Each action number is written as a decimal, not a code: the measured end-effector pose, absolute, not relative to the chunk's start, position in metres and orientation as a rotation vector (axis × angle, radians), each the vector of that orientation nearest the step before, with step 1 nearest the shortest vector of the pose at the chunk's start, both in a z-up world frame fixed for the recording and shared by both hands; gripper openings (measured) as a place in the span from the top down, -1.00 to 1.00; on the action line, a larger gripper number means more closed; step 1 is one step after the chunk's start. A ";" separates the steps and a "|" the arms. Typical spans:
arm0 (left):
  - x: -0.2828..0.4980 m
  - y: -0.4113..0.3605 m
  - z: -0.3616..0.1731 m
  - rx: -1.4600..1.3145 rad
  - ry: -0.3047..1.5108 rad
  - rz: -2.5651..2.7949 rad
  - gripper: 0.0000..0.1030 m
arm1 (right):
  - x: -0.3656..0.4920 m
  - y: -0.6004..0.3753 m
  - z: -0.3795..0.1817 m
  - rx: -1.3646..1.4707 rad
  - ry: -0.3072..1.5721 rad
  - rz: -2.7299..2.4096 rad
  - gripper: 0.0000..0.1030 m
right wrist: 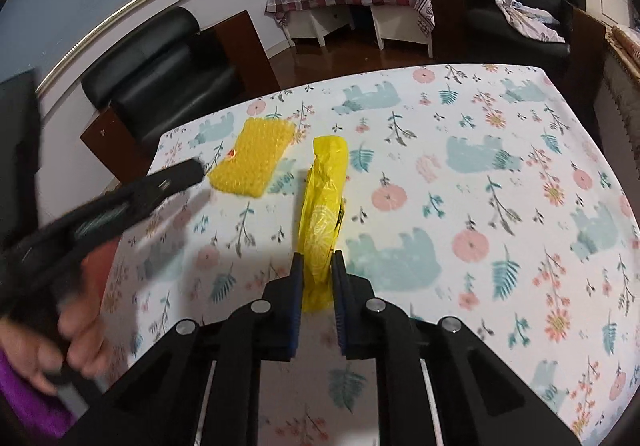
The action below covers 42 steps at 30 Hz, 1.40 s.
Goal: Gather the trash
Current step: 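Grasp the yellow plastic bag with the right tool while the left tool grasps the yellow foam net, then lift both held items and carry them over the pink bucket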
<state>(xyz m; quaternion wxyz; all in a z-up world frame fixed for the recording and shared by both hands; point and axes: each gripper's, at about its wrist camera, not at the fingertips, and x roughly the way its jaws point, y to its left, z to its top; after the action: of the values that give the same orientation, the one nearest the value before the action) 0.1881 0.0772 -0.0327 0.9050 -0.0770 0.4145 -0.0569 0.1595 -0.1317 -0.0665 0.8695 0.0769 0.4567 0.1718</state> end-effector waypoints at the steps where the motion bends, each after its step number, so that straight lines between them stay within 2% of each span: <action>1: 0.191 0.076 -0.035 -0.156 0.861 -0.113 0.39 | 0.157 -0.135 -0.067 0.161 0.954 0.358 0.75; 8: 0.212 0.062 -0.054 -0.096 0.913 -0.052 0.40 | 0.154 -0.148 -0.066 0.189 0.955 0.349 0.75; 15: 0.211 0.047 -0.056 -0.066 0.876 -0.024 0.41 | 0.152 -0.157 -0.066 0.208 0.954 0.337 0.75; 17: 0.208 0.044 -0.056 -0.074 0.874 -0.037 0.70 | 0.151 -0.158 -0.065 0.210 0.952 0.335 0.75; 20: 0.203 0.039 -0.053 -0.073 0.865 -0.041 0.81 | 0.148 -0.160 -0.063 0.211 0.950 0.332 0.75; 42: 0.105 0.034 -0.004 -0.102 0.782 -0.015 0.81 | 0.101 -0.148 -0.038 0.148 0.898 0.389 0.74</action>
<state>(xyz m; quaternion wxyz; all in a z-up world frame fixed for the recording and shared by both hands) 0.1046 0.0338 -0.0036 0.9232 -0.0498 0.3811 -0.0073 0.1013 -0.1482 -0.0378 0.8801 0.0710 0.4307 0.1867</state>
